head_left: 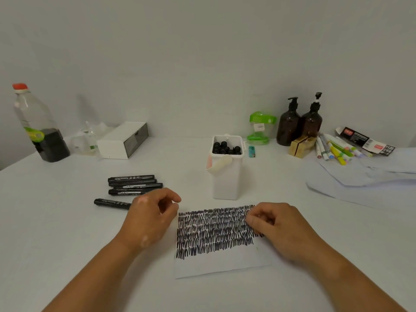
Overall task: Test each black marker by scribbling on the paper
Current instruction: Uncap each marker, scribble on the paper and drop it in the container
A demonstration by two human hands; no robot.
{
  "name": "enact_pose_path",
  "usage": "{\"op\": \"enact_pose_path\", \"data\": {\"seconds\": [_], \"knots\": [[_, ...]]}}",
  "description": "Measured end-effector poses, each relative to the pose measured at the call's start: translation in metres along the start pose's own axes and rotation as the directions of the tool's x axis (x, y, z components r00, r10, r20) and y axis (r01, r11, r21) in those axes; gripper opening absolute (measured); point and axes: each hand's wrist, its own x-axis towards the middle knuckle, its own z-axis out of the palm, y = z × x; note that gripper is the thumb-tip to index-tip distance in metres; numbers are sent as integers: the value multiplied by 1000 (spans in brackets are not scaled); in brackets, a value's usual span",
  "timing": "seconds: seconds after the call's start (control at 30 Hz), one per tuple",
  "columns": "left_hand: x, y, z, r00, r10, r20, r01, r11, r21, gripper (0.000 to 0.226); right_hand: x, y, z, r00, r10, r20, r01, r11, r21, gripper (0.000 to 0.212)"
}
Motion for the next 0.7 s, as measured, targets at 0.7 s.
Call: {"op": "enact_pose_path", "data": {"seconds": [0.7], "knots": [[13, -61, -53, 972, -89, 218, -99, 687, 720, 19, -4, -11, 13, 996, -82, 42, 80, 995, 54, 2]]}}
